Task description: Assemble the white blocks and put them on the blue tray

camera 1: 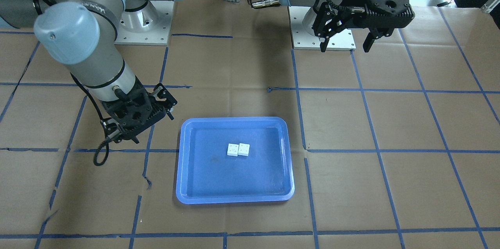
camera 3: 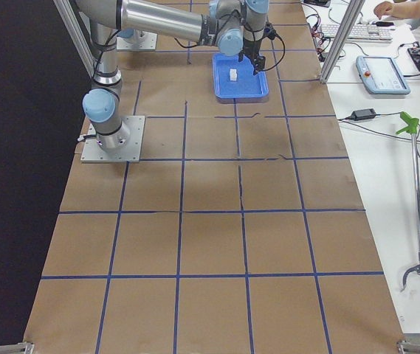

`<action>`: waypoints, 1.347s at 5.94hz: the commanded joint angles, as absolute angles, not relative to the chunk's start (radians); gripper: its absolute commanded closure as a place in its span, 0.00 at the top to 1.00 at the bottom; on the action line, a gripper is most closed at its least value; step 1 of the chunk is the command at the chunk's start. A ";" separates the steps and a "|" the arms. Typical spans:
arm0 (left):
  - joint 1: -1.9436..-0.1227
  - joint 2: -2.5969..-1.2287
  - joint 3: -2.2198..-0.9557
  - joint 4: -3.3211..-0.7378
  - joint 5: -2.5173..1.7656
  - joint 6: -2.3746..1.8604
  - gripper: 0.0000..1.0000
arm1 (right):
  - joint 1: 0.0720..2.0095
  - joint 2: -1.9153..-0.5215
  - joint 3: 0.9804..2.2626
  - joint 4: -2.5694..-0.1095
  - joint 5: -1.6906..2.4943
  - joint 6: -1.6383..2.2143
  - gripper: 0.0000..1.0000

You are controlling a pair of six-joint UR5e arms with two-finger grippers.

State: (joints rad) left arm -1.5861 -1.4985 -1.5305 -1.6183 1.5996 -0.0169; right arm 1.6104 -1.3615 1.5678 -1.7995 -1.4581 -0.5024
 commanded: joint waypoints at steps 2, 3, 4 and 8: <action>-1.586 -1.497 -1.532 -1.618 1.600 -0.017 0.99 | 1.600 -1.494 1.569 -1.629 -1.545 -0.172 1.00; -1.586 -1.497 -1.532 -1.618 1.598 -0.017 0.99 | 1.598 -1.512 1.563 -1.588 -1.546 -0.015 1.00; -1.586 -1.497 -1.532 -1.618 1.600 -0.017 0.99 | 1.595 -1.514 1.563 -1.588 -1.545 0.026 1.00; -1.586 -1.497 -1.532 -1.618 1.600 -0.017 0.99 | 1.589 -1.548 1.574 -1.591 -1.545 0.026 1.00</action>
